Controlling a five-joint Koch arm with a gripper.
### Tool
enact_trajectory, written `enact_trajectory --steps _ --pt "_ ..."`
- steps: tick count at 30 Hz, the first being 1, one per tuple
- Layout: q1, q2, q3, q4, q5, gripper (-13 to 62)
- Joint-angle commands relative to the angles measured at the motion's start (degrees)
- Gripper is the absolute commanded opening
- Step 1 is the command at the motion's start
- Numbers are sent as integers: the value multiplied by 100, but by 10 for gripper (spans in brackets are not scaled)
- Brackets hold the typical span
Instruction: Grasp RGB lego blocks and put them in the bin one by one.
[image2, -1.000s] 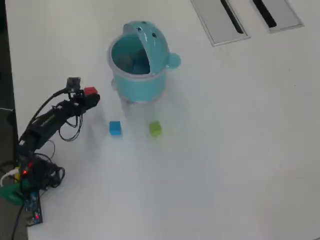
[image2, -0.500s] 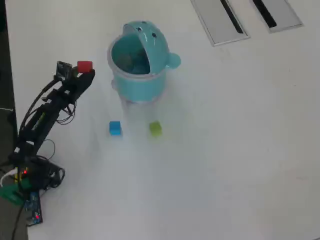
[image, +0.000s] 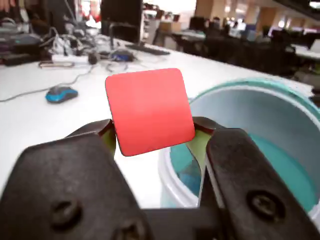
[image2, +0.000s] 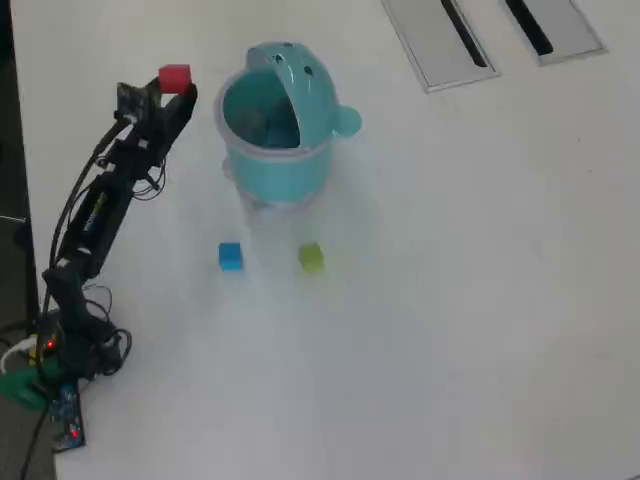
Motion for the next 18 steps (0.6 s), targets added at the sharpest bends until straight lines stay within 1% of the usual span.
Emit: enact_trajectory --steps 1,6,10,12,14,18 --pt "62 62 -729 -141 62 125" --pt "316 -413 -1459 26 88 125" --pt "439 -615 -1687 26 141 125" --pt "580 -1248 -2443 35 141 125" --pt "624 -1433 -2698 53 141 125" --pt "686 -1626 -2883 44 149 125"
